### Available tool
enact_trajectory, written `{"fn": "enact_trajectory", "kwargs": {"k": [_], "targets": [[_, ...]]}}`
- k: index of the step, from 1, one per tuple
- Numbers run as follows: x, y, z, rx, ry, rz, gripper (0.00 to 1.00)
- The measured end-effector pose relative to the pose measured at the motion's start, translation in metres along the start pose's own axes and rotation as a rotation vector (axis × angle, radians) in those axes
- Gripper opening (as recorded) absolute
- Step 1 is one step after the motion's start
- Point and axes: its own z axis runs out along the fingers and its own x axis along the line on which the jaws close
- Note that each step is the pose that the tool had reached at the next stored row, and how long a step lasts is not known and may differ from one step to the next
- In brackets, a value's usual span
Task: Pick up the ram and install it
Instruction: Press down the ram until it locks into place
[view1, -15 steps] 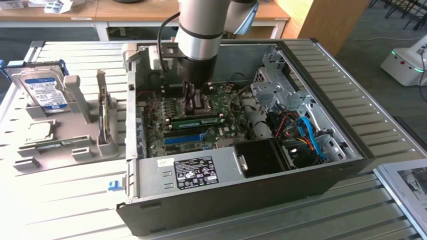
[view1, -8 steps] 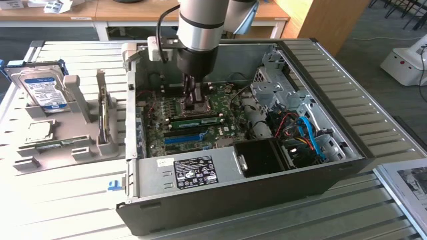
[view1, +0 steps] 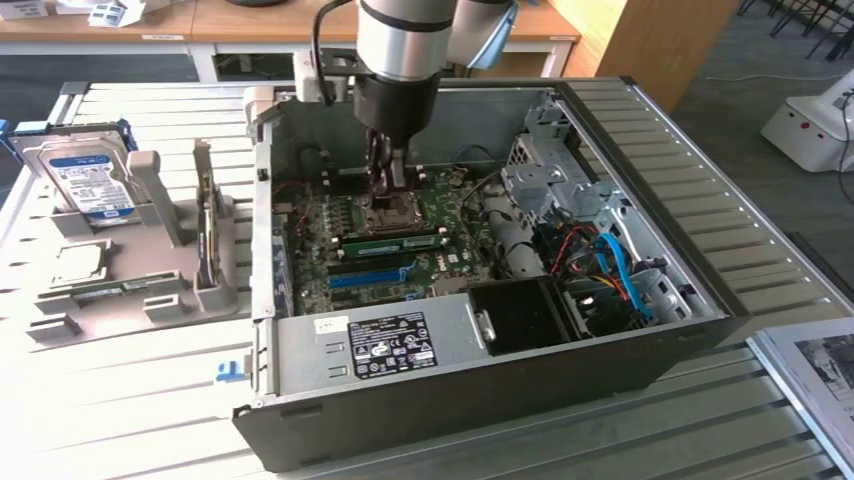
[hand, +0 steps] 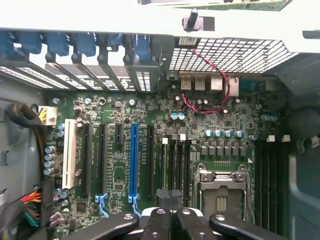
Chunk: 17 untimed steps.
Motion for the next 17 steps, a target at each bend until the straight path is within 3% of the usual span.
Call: {"fn": "enact_trajectory", "kwargs": {"k": [17], "targets": [[-0.001, 0.0022, -0.0362, -0.0017, 0.0095, 0.001, 0.10]]}}
